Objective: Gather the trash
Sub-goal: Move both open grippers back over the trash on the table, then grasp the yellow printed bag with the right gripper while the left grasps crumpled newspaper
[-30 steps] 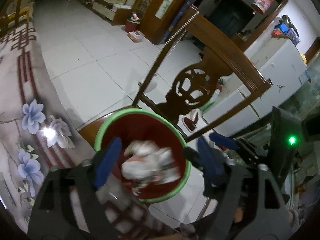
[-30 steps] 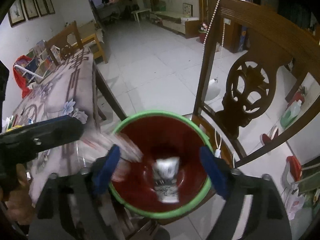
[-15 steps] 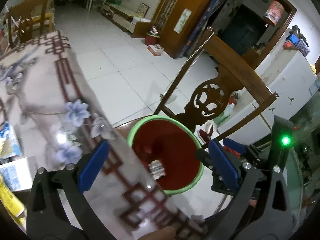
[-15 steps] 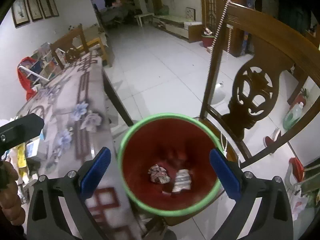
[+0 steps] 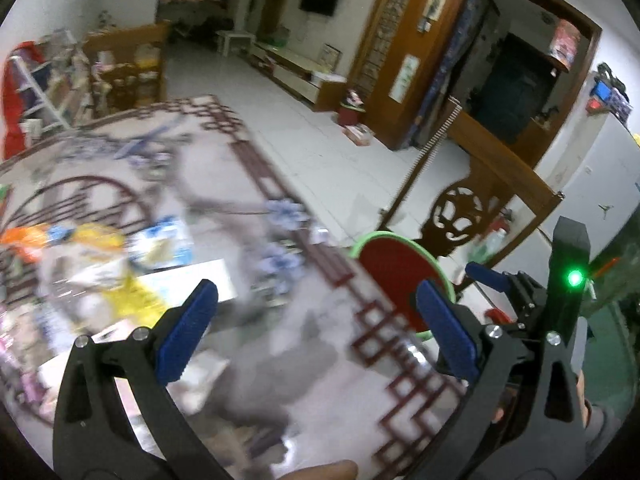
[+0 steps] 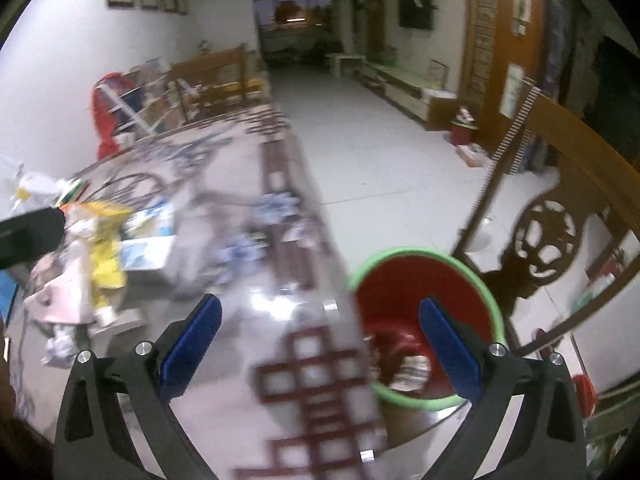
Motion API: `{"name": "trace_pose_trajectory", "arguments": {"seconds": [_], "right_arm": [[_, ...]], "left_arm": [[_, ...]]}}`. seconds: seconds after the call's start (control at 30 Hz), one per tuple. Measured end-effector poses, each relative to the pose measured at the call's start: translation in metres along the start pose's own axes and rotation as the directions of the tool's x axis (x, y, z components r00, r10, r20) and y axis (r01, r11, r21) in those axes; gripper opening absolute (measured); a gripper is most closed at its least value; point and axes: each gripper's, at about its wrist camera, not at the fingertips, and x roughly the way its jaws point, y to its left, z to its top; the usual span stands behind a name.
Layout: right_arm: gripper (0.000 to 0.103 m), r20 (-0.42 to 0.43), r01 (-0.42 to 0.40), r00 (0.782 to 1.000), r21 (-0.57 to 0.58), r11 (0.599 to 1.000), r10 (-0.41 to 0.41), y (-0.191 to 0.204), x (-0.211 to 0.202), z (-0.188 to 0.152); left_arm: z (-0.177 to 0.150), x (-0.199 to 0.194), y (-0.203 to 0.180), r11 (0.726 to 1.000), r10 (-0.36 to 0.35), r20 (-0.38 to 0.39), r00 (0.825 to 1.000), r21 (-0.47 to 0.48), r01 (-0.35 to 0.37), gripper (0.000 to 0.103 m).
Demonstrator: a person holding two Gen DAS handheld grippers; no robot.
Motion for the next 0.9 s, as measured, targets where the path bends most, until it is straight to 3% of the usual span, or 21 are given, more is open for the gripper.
{"name": "trace_pose_trajectory", "arguments": {"seconds": [0.27, 0.53, 0.9], "right_arm": [[0.096, -0.006, -0.106, 0.994, -0.12, 0.987, 0.106, 0.094, 0.0, -0.001], [0.096, -0.02, -0.161, 0.987, -0.221, 0.962, 0.16, 0.162, 0.006, 0.002], [0.096, -0.066, -0.196, 0.98, -0.251, 0.948, 0.186, 0.19, 0.028, 0.0]], "left_arm": [[-0.033, -0.069, 0.078, 0.99, 0.124, 0.032, 0.992, -0.072, -0.121, 0.097], [-0.062, -0.1, 0.141, 0.965, 0.199, 0.037, 0.979, -0.182, -0.189, 0.097], [-0.084, -0.1, 0.188, 0.932, 0.244, -0.014, 0.97, -0.273, -0.239, 0.097]]}}
